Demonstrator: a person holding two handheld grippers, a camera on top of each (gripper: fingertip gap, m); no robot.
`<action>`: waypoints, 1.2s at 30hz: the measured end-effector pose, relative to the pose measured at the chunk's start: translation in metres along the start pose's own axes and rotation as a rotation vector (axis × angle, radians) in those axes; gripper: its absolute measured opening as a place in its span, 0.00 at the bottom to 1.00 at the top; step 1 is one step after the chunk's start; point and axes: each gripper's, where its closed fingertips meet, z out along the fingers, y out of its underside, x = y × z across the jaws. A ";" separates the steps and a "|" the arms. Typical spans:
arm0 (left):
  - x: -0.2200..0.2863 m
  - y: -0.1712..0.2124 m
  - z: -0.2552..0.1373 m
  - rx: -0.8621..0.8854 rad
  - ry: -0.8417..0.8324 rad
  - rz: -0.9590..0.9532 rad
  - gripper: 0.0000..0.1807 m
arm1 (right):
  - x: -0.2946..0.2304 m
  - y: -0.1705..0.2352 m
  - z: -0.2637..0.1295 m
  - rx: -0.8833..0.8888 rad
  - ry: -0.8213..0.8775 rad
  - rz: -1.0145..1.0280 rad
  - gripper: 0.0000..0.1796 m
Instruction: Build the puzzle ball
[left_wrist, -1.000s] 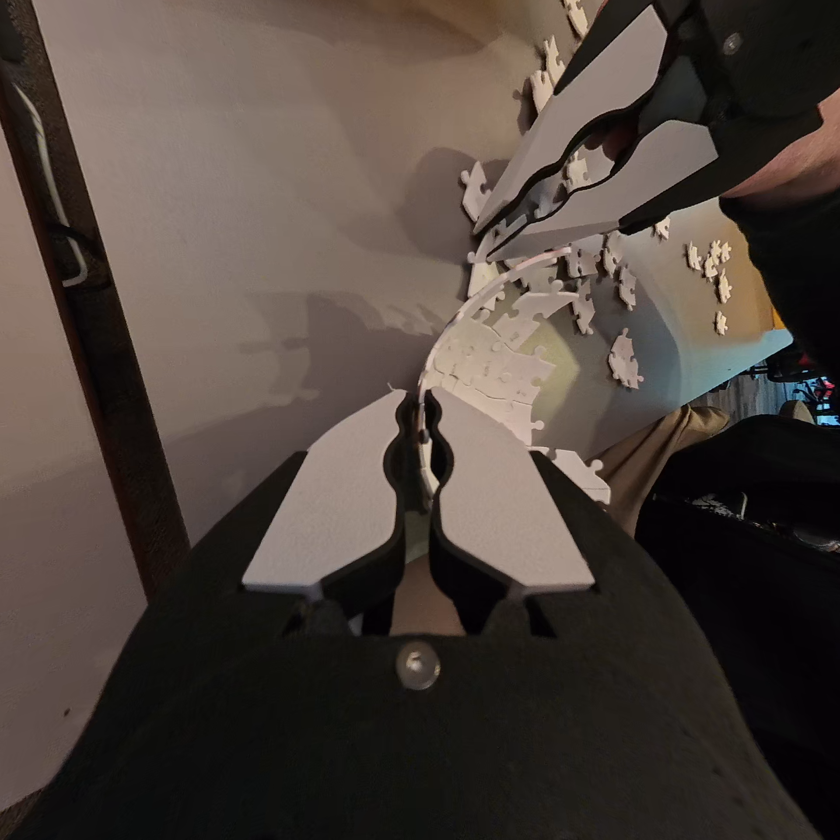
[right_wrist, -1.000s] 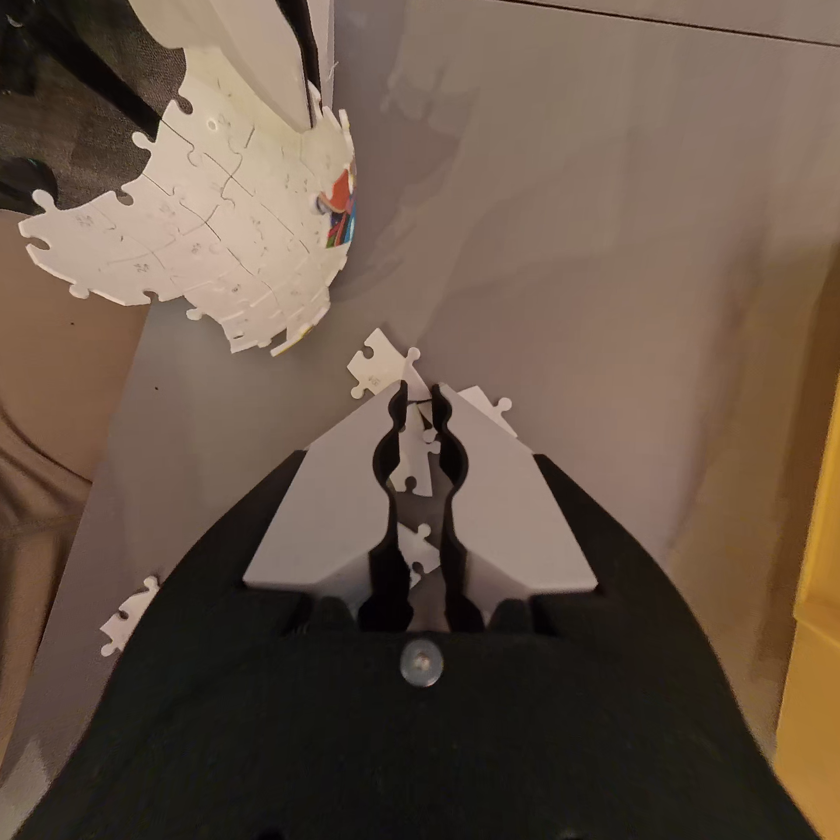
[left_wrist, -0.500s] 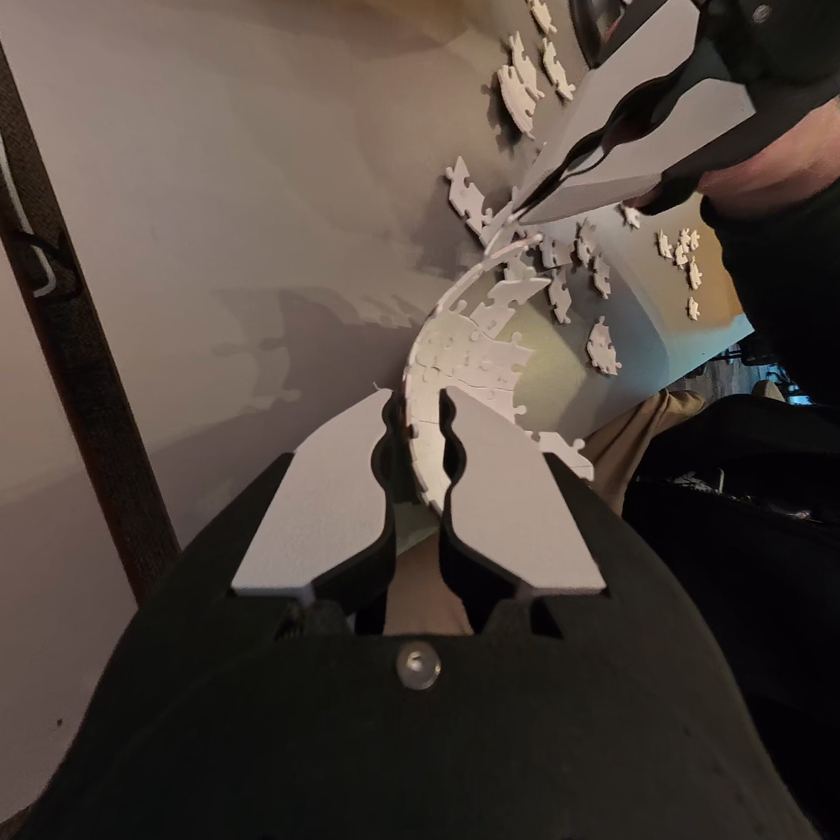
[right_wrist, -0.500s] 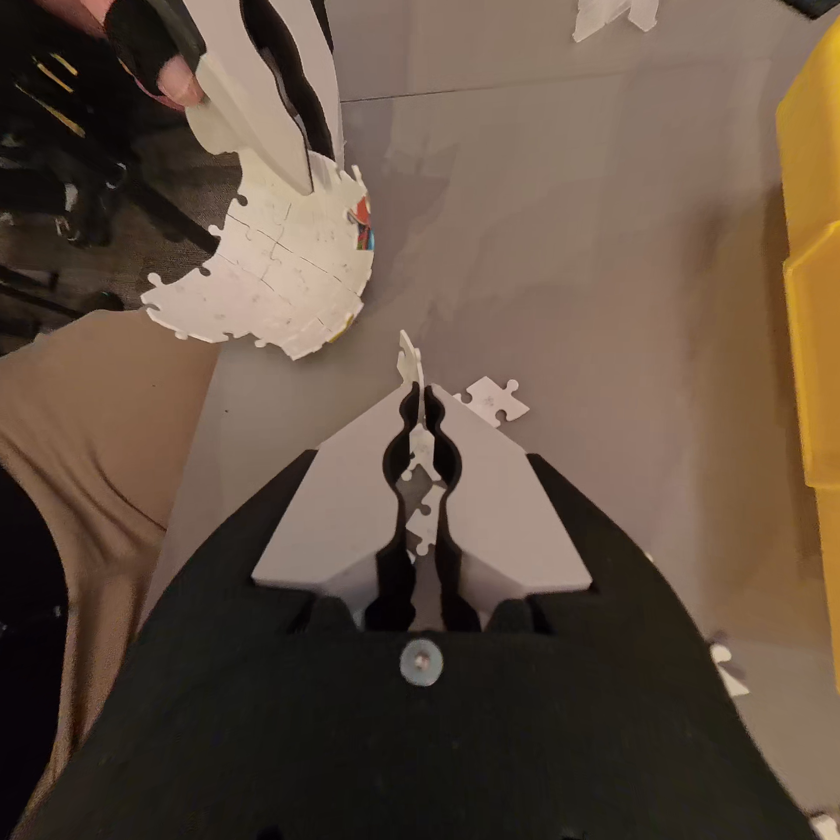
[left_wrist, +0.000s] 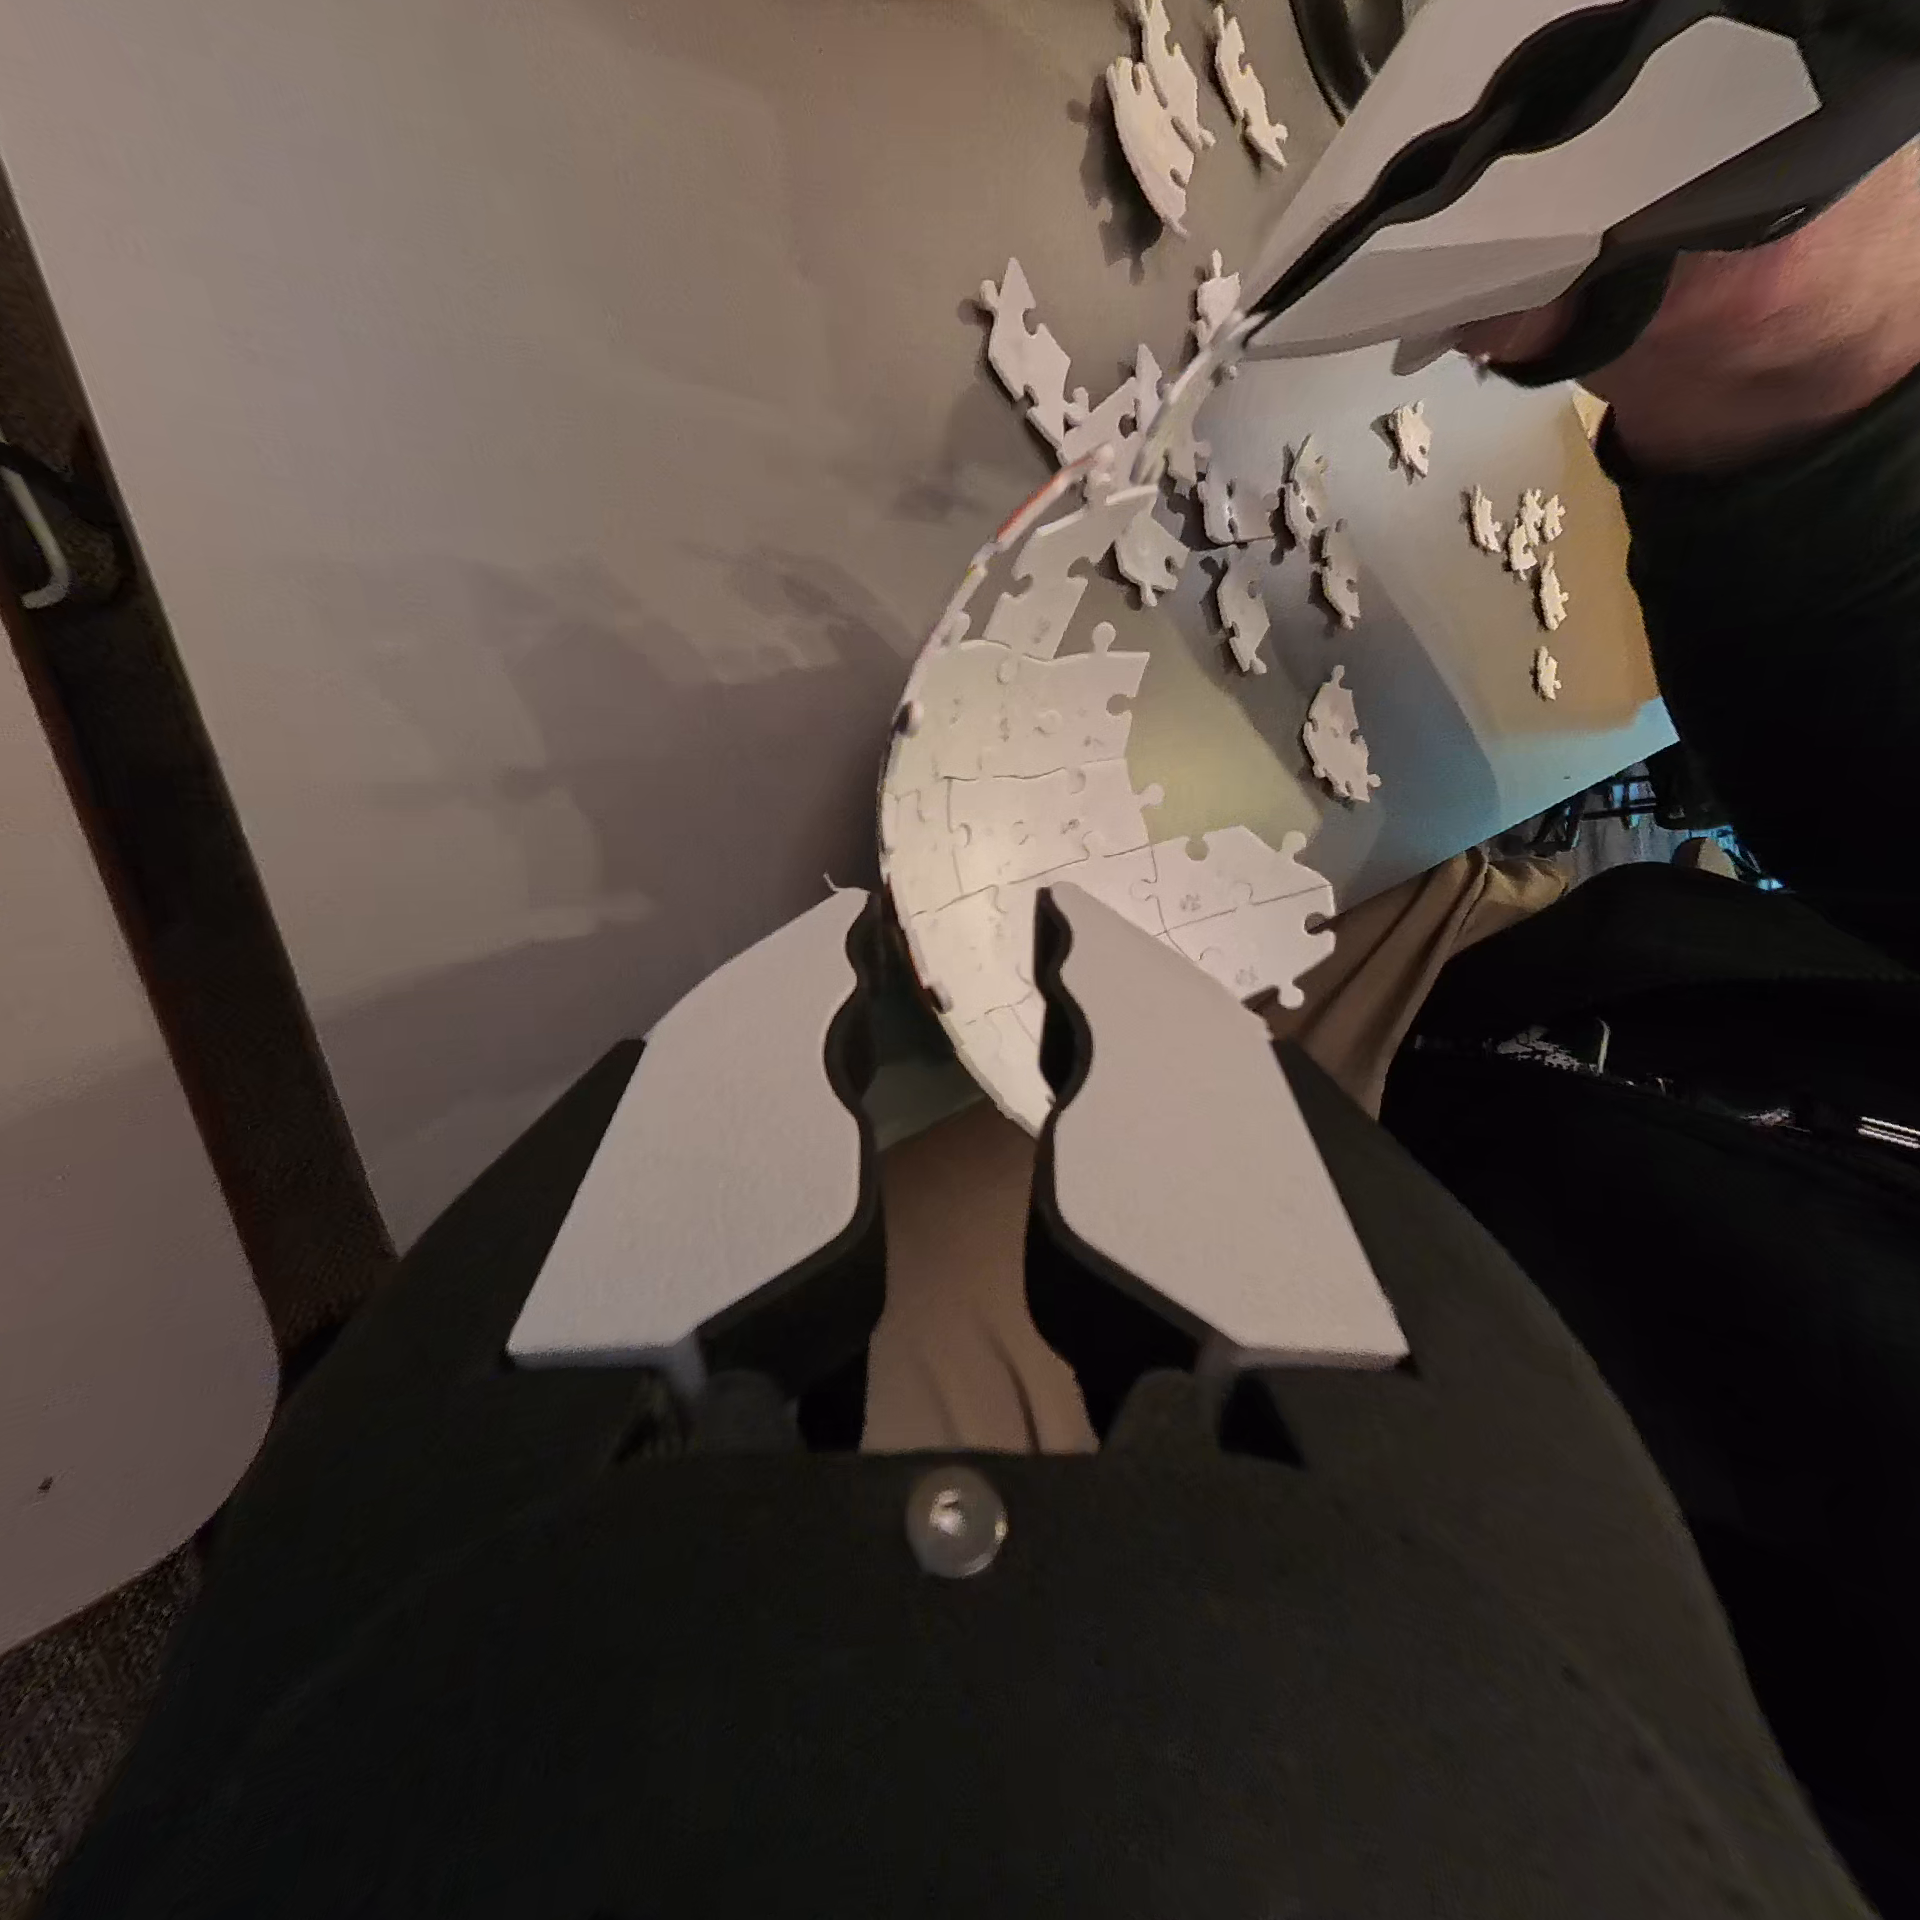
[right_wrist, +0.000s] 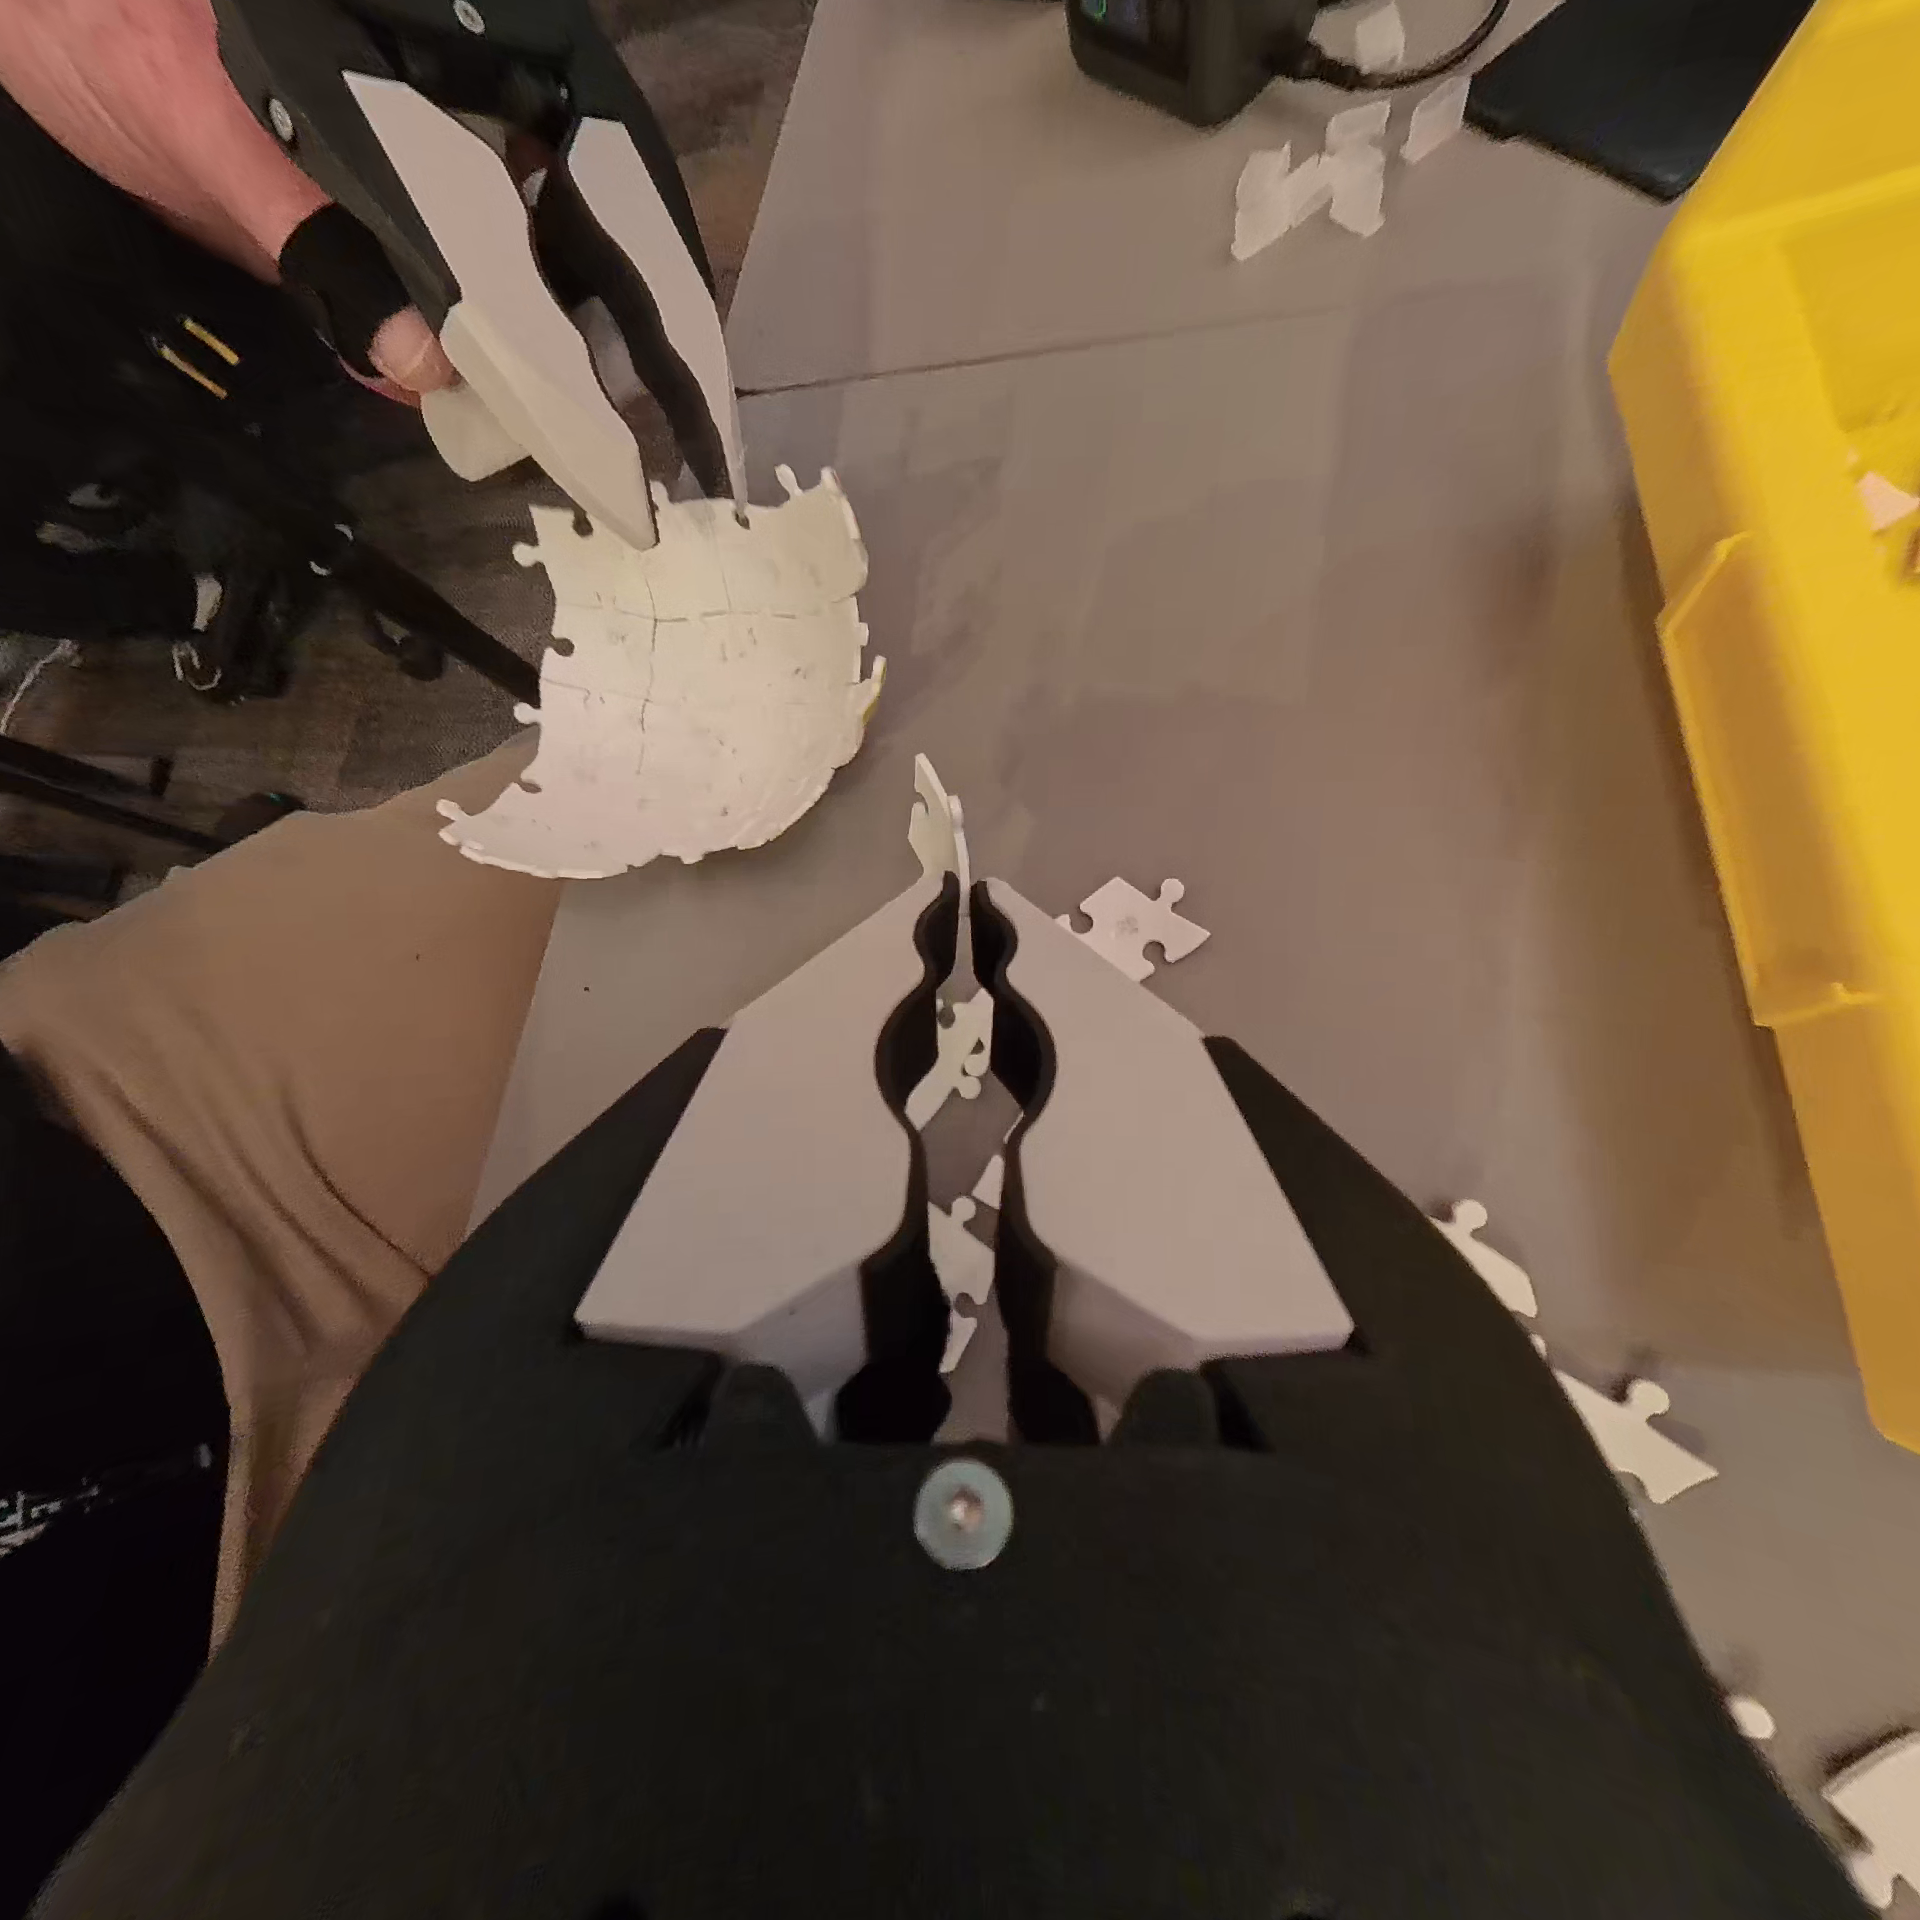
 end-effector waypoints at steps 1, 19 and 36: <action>0.000 -0.001 -0.002 0.008 -0.003 0.002 0.16 | -0.001 -0.003 -0.003 0.015 0.000 0.002 0.00; 0.080 -0.078 -0.018 0.305 -0.017 0.410 0.14 | -0.043 -0.071 -0.032 0.408 -0.195 0.148 0.00; 0.086 -0.070 0.003 0.241 0.089 0.380 0.01 | -0.060 -0.074 -0.014 0.258 -0.159 -0.055 0.02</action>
